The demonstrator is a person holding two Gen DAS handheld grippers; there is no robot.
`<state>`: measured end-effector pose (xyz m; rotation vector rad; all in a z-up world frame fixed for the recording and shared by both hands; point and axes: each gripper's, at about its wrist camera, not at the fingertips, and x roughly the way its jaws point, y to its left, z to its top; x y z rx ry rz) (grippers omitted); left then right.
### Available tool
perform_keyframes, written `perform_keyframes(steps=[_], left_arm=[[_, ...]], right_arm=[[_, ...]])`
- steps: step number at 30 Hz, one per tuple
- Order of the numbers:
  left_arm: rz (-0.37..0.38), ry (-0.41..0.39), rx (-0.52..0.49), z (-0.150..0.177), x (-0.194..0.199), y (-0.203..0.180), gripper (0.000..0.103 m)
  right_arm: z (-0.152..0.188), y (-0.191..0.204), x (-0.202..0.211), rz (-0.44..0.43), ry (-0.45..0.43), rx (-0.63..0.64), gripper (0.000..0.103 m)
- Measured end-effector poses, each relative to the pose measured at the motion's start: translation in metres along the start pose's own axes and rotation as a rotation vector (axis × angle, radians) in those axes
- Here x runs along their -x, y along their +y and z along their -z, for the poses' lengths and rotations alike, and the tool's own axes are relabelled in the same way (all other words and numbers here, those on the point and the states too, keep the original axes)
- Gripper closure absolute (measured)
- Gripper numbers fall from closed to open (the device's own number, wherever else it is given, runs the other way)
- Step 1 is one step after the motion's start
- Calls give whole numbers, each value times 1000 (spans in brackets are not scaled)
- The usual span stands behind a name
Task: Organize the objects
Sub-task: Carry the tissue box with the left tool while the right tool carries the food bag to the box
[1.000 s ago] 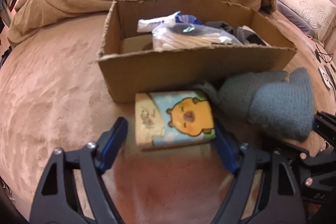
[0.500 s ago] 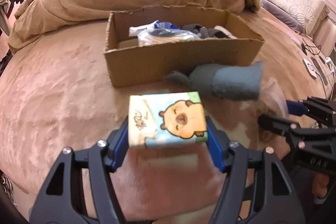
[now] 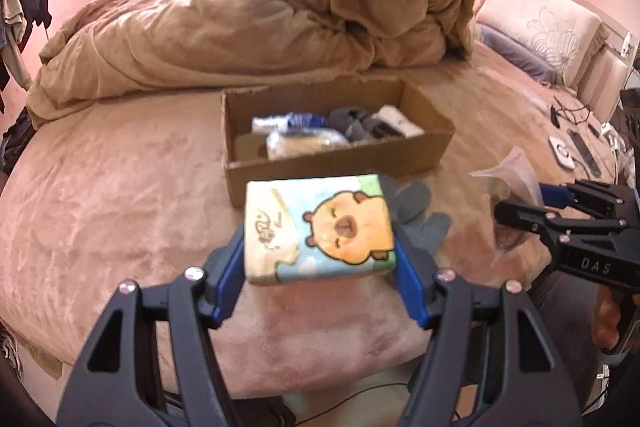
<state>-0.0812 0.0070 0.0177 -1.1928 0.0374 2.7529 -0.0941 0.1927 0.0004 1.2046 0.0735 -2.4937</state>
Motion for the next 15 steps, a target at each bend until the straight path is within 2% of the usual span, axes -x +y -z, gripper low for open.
perform_keyframes(steps=[11,15], left_arm=[[12,-76,44,-47,18,10,37],[-8,-109,68,-66,16,21,37]], right_arm=[[-51,7,23,-3,-107,28,56],[-66,5,22,2,-128,41,56]])
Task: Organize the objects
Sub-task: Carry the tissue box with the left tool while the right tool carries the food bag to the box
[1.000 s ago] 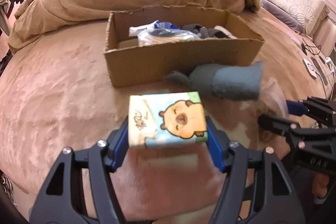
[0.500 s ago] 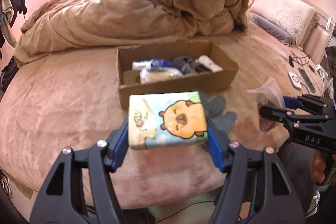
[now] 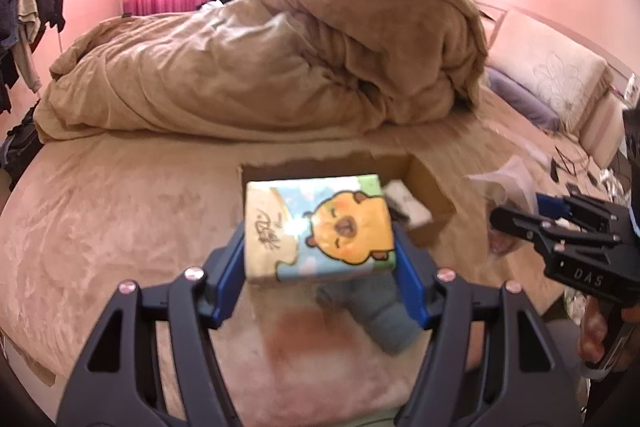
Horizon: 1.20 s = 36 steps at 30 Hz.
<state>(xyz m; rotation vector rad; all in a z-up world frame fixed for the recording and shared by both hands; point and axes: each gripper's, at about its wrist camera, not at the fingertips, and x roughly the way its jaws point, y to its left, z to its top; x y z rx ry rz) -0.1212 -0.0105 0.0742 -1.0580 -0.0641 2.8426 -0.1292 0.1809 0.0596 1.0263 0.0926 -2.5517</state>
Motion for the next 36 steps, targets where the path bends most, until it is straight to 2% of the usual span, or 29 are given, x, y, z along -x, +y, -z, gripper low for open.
perform_keyframes(steps=[8,18,22,26,31,33,36], left_arm=[[-27,-4,11,-25,-34,17,37],[-13,72,54,-35,-103,33,37],[-3,106,75,-36,-131,40,37],[15,153,81,-33,-157,41,37],[-4,181,41,-25,-176,33,36],[16,205,46,-24,-181,31,36],[-10,215,26,-22,-184,27,36]], right_arm=[[-31,-6,-12,16,-40,18,56],[-49,-7,-53,-26,-27,-11,56],[-53,-5,-79,-59,5,-23,56],[-58,-7,-114,-131,61,-85,56],[-55,2,-144,-119,106,-78,56],[-52,5,-154,-114,124,-76,56],[-46,3,-164,-108,146,-85,55]])
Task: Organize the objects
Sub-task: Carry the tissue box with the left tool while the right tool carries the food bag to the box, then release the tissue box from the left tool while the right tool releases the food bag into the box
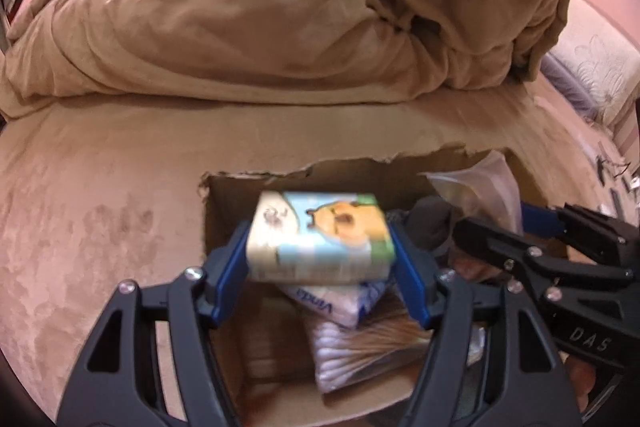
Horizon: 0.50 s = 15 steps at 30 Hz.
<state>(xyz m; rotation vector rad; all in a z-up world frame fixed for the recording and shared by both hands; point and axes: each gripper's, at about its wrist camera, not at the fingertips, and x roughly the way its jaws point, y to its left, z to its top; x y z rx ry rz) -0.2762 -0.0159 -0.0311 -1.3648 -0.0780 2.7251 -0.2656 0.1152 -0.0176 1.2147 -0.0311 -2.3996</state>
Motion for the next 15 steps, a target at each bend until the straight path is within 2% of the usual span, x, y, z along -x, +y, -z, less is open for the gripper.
perform_keyframes(steps=[7,15], left_arm=[[3,4,17,1,6,-3,36],[2,-40,7,0,39,-2,34]], right_arm=[[4,-7,-1,5,7,-14,55],[7,0,13,11,-16,3,52]])
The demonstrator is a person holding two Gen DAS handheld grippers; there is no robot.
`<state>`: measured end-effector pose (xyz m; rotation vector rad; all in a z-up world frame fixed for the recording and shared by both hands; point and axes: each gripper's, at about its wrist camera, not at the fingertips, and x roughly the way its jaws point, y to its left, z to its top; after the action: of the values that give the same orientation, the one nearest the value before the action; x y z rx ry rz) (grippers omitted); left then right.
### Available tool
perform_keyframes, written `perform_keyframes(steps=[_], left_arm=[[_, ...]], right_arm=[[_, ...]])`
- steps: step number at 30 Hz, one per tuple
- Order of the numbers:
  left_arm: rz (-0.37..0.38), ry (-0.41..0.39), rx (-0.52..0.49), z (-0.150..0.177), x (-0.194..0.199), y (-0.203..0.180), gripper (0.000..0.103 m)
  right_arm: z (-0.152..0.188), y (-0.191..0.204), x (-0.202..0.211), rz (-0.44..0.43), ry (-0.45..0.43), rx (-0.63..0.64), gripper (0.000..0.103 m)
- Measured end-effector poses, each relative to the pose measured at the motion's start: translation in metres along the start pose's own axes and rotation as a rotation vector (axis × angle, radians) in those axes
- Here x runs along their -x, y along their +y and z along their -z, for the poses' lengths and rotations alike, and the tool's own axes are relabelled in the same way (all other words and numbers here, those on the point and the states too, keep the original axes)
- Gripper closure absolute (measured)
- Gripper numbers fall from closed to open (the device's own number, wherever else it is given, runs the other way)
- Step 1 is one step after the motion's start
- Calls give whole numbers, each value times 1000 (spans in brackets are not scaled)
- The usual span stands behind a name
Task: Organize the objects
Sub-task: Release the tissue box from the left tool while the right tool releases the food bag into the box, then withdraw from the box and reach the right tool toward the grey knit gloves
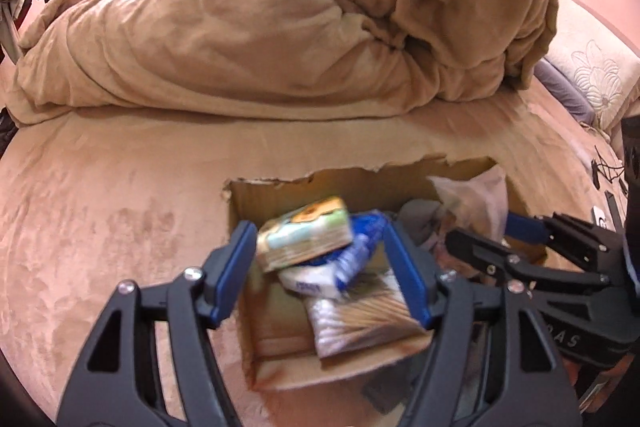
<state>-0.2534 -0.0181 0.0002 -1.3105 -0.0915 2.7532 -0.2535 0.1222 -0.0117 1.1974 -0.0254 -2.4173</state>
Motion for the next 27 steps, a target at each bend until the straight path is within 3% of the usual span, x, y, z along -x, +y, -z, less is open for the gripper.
perform_keyframes(steps=[17,27], left_arm=[[16,-78,7,22,82,-2,25],[26,-112,-3,42,126,-11,23]], right_arm=[[14,21,77,43,-95,37,48],[33,29,120,9,-123,8,48]])
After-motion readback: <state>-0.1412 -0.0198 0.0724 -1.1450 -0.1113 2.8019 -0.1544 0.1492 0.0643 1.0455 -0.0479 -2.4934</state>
